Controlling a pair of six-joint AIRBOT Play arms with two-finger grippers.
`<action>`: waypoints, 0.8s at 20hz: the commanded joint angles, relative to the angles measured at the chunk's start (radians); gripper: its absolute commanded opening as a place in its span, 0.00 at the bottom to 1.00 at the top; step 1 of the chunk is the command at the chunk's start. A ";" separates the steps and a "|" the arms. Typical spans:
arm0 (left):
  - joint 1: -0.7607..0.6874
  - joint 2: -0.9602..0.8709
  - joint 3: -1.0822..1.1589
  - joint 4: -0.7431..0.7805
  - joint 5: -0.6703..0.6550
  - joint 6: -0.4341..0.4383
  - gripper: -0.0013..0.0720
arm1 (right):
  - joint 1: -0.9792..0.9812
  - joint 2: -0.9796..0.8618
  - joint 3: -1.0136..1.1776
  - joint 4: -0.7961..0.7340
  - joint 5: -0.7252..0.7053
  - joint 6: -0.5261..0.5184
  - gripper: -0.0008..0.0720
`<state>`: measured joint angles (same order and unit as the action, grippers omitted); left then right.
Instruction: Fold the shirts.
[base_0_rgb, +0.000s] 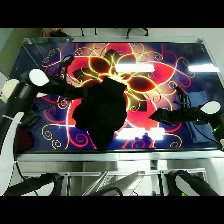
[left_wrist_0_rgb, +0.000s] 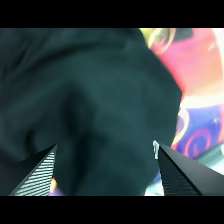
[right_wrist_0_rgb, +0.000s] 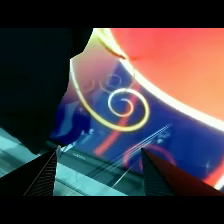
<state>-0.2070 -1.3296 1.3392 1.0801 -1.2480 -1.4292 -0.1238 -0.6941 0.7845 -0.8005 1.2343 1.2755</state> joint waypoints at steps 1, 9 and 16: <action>0.117 0.082 -0.190 0.001 -0.096 0.000 0.95 | 0.012 -0.074 0.001 0.110 0.016 -0.098 0.79; 0.200 0.192 -0.731 -0.143 0.356 0.061 0.95 | 0.419 -0.385 -0.011 0.214 -0.263 -0.208 0.79; 0.137 -0.089 -0.552 -0.241 0.411 0.131 0.92 | 0.487 -0.506 -0.011 0.625 -0.348 -0.488 0.79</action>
<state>-0.0406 -1.3209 0.7242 0.8707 -0.8684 -1.3216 0.3401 -1.1625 0.7746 -0.3584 0.9207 0.9154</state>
